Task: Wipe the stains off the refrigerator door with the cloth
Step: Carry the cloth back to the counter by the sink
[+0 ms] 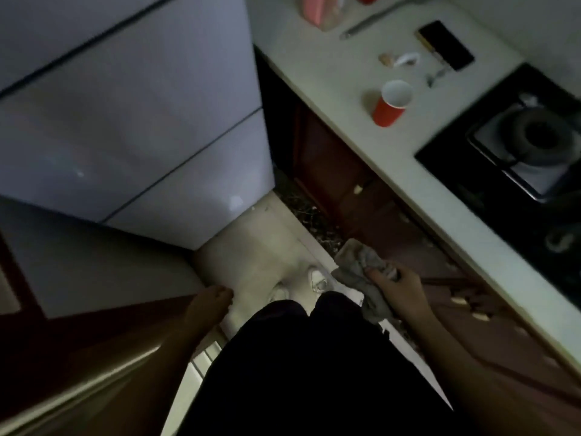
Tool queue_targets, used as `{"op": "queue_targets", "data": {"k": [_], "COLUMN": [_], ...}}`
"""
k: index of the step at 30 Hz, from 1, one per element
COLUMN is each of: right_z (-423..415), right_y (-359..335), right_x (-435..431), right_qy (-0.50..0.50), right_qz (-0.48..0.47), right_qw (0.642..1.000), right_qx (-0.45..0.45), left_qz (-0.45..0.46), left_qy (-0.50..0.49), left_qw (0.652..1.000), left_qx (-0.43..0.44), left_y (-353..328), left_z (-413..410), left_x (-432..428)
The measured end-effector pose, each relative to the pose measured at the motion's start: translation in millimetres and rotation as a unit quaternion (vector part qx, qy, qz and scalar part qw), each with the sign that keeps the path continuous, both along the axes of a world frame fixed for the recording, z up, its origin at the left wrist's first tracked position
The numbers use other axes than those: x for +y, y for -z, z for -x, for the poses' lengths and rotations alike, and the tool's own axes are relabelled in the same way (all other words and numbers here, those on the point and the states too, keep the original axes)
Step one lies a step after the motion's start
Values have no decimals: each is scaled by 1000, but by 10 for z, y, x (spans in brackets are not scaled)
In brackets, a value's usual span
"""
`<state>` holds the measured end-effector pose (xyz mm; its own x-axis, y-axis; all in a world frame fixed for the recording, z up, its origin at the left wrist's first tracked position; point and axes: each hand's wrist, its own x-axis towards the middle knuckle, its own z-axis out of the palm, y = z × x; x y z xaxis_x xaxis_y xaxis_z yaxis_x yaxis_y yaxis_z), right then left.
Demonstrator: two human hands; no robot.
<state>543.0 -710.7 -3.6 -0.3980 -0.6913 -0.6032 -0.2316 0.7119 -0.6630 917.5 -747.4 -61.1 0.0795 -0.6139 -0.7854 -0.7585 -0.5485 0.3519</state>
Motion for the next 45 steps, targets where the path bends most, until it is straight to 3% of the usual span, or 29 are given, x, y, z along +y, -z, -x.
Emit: {"op": "queue_targets", "data": {"k": [5, 10, 16, 26, 34, 37, 40, 45], "right_z": [-293, -411, -534, -499, -165, -22, 118, 216], "right_y": [-31, -82, -35, 44, 125, 158, 96, -15], "right_x": [839, 1757, 2976, 4852, 5728, 6044, 6339, 6731], "right_qy": [109, 254, 451, 647, 744, 787, 831, 891], "right_qz": [-22, -4, 32, 79, 76, 59, 34, 13], "right_qw": [994, 967, 892, 758, 664, 614, 556, 452], "right_qx": [12, 18, -3, -11, 4, 9, 20, 37], "left_qz": [-40, -16, -6, -18, -41, -43, -44, 5], "left_qy": [105, 257, 432, 471, 583, 652, 738, 899], "left_qw": [993, 965, 901, 881, 810, 756, 673, 437], "left_qx": [19, 43, 41, -32, -39, -31, -5, 25], "left_y": [219, -1, -82, -75, -142, 22, 48, -104], "left_z": [38, 822, 1559, 2286, 3814, 4634, 5505, 6660], "left_x": [-257, -384, 19, 869, 1783, 2273, 3000, 4312]}}
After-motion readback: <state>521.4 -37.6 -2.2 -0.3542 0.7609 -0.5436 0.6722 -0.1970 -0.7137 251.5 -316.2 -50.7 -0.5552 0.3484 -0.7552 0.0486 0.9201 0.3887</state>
